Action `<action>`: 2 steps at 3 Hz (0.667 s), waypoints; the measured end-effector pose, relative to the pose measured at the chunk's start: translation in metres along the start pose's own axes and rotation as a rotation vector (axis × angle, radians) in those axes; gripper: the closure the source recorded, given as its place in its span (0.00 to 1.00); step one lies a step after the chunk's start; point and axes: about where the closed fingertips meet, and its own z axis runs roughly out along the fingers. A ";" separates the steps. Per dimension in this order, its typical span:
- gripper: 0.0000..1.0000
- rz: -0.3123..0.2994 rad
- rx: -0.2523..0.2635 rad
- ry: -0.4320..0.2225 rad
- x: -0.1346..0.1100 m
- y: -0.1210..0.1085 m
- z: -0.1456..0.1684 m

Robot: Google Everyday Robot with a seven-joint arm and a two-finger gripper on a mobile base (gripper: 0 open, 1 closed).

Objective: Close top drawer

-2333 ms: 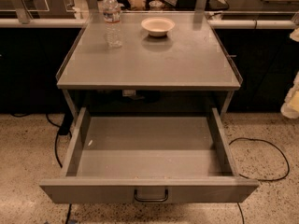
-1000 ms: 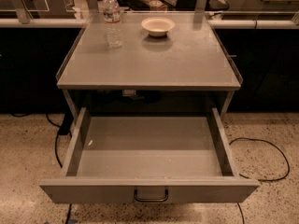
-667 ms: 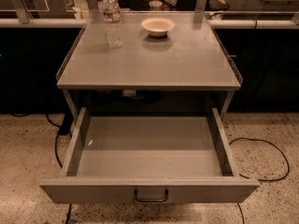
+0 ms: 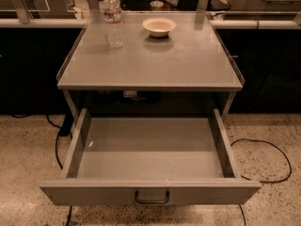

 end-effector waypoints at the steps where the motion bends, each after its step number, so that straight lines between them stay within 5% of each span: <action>1: 0.00 -0.048 0.061 0.005 0.018 0.000 0.003; 2: 0.00 -0.068 0.126 -0.006 0.022 0.009 0.010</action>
Offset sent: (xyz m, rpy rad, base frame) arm -0.0103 -0.0212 -0.0273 -0.0739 -0.1660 0.0318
